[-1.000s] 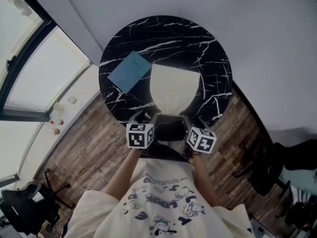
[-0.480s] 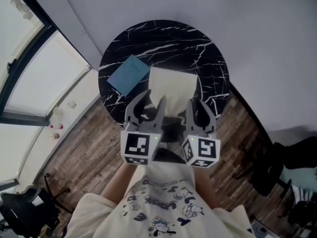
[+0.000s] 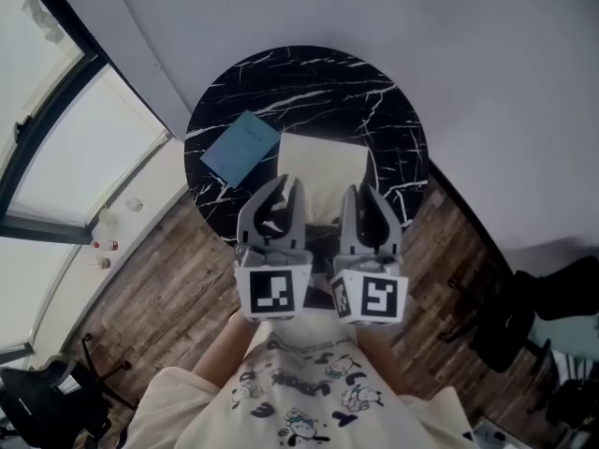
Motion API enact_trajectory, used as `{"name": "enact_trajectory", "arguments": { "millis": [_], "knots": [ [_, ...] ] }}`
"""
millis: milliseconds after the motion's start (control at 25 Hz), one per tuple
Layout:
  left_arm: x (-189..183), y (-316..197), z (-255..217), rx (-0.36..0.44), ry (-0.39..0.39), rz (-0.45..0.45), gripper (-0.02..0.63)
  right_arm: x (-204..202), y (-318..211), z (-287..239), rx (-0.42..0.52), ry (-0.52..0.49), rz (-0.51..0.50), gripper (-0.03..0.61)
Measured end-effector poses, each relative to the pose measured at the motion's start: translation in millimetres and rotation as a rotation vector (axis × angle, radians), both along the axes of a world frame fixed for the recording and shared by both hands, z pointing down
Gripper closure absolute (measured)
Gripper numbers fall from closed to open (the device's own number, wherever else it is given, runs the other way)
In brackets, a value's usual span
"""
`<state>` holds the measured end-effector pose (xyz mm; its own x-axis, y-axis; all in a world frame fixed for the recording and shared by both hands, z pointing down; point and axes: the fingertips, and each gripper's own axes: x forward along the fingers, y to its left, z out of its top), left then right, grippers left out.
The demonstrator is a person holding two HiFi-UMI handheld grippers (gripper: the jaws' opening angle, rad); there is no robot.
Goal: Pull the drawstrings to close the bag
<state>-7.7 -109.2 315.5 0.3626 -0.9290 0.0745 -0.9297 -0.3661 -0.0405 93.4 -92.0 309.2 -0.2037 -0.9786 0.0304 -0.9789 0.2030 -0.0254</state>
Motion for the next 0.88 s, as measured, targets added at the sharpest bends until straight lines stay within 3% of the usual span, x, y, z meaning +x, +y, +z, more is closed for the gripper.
{"name": "enact_trajectory", "arguments": {
  "millis": [880],
  "knots": [
    [9.7, -1.7, 0.7, 0.006, -0.023, 0.012, 0.534, 6.4, -2.3, 9.3, -0.031, 0.015, 0.030, 0.534]
  ]
}}
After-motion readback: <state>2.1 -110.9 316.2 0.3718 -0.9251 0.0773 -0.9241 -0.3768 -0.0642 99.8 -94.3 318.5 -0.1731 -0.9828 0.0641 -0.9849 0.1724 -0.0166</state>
